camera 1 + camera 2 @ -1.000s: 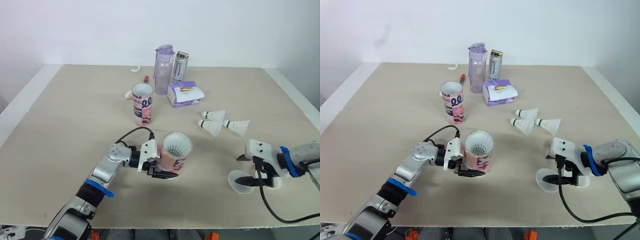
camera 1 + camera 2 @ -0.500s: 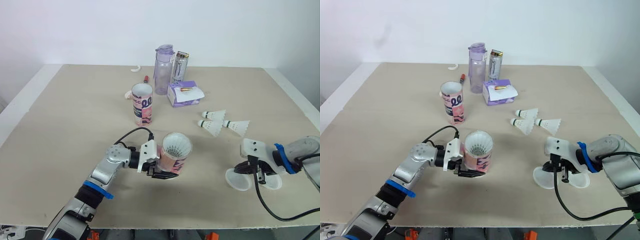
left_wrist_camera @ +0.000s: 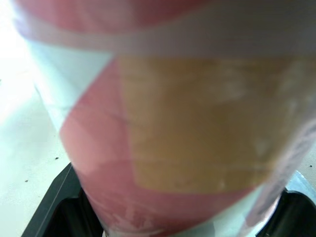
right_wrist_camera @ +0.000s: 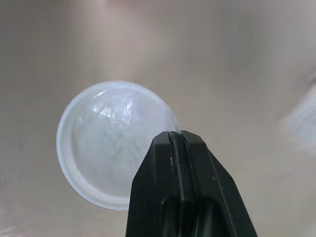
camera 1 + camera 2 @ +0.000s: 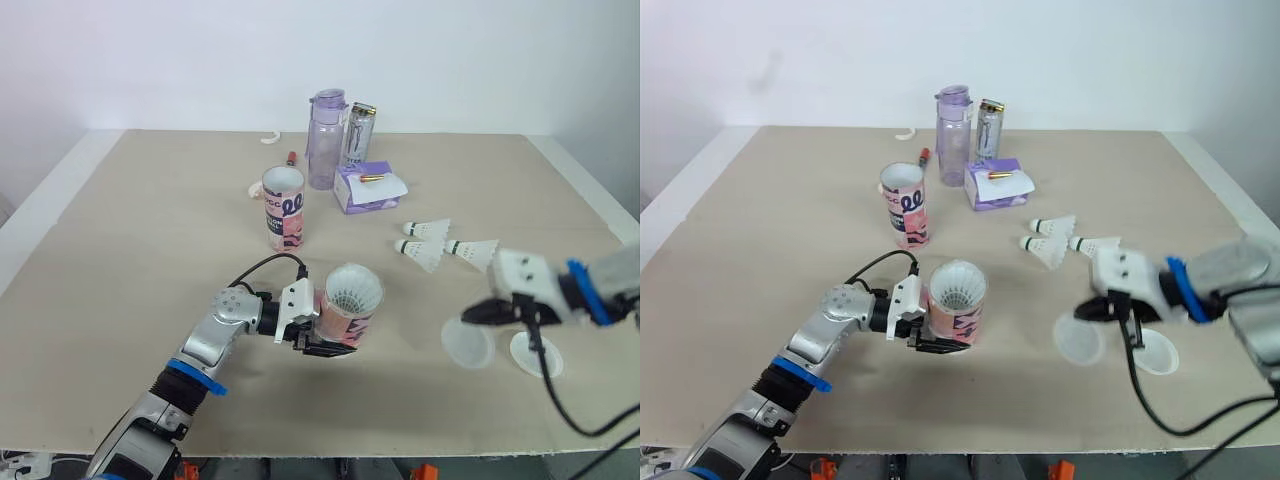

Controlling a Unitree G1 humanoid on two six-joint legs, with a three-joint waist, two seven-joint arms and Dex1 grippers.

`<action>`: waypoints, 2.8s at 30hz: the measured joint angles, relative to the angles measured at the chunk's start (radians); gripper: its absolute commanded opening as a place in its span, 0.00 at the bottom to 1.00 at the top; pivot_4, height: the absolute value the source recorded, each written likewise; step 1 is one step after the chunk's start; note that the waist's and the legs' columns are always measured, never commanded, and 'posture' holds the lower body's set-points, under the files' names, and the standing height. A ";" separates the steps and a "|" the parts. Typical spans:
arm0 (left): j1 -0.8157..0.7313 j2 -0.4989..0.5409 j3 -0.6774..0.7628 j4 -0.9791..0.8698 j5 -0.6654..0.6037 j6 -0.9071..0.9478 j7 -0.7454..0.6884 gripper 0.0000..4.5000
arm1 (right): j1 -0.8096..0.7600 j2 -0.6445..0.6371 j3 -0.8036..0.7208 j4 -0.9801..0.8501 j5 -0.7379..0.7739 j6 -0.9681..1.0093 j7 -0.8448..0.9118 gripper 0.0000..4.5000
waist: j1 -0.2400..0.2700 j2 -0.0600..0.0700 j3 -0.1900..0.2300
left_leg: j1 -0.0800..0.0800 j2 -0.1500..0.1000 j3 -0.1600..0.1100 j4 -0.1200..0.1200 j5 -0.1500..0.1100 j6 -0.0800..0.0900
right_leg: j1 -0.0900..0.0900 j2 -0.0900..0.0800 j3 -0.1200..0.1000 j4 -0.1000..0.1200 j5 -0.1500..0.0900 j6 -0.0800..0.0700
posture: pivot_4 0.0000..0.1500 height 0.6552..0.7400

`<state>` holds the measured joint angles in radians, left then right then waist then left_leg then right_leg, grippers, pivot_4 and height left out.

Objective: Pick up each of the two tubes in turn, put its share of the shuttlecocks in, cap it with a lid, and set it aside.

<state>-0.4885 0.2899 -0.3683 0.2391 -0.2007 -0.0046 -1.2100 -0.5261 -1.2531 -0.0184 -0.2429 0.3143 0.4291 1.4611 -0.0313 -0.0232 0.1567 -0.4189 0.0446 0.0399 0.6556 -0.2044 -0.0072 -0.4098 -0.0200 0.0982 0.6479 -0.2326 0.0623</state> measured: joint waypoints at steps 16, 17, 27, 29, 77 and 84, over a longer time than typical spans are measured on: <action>-0.030 -0.001 -0.012 0.037 -0.002 -0.010 -0.001 0.74 | -0.542 0.302 0.280 -0.024 0.079 0.097 0.084 0.01 | -0.003 -0.001 -0.001 | -0.004 0.001 0.004 -0.001 0.000 0.000 | -0.004 -0.003 -0.001 0.000 0.000 -0.002 | 1.00 1.00; -0.030 0.000 -0.012 0.036 -0.002 -0.007 0.000 0.74 | -0.542 0.313 0.296 -0.023 0.069 0.088 0.084 0.01 | -0.003 -0.001 -0.001 | -0.004 0.001 0.004 0.000 0.000 0.000 | -0.004 -0.003 -0.001 0.000 0.000 -0.002 | 1.00 1.00; -0.029 0.004 -0.009 0.016 -0.004 0.033 0.001 0.74 | -0.542 0.381 0.361 0.072 -0.046 -0.046 0.084 0.01 | -0.004 -0.002 -0.001 | -0.004 0.001 0.004 -0.001 0.000 0.000 | -0.005 -0.002 -0.001 0.000 0.001 -0.003 | 1.00 1.00; -0.029 0.004 -0.009 0.015 -0.004 0.034 0.002 0.74 | -0.542 0.388 0.362 0.081 -0.054 -0.061 0.084 0.01 | -0.004 -0.002 -0.001 | -0.004 0.001 0.005 -0.001 0.000 0.000 | -0.005 -0.002 -0.001 0.000 0.001 -0.003 | 1.00 1.00; -0.008 0.008 -0.008 -0.008 -0.004 0.035 0.024 0.74 | -0.563 0.469 0.372 0.111 -0.072 -0.090 0.090 0.01 | -0.004 -0.002 -0.001 | -0.004 0.002 0.005 -0.001 0.000 0.000 | -0.007 -0.002 0.000 0.000 0.001 -0.004 | 1.00 1.00; -0.009 0.008 -0.008 -0.008 -0.004 0.035 0.024 0.74 | -0.590 0.454 0.369 0.111 -0.063 -0.076 0.100 0.01 | -0.004 -0.002 -0.001 | -0.004 0.002 0.006 -0.001 0.000 0.000 | -0.008 -0.003 0.000 0.000 0.001 -0.004 | 1.00 1.00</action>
<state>-0.4973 0.2980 -0.3761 0.2312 -0.2043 0.0308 -1.1862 -1.1158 -0.7992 0.3508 -0.1323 0.2511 0.3528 1.5610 -0.0355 -0.0249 0.1556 -0.4233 0.0463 0.0458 0.6542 -0.2045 -0.0073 -0.4178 -0.0226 0.0986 0.6482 -0.2314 0.0585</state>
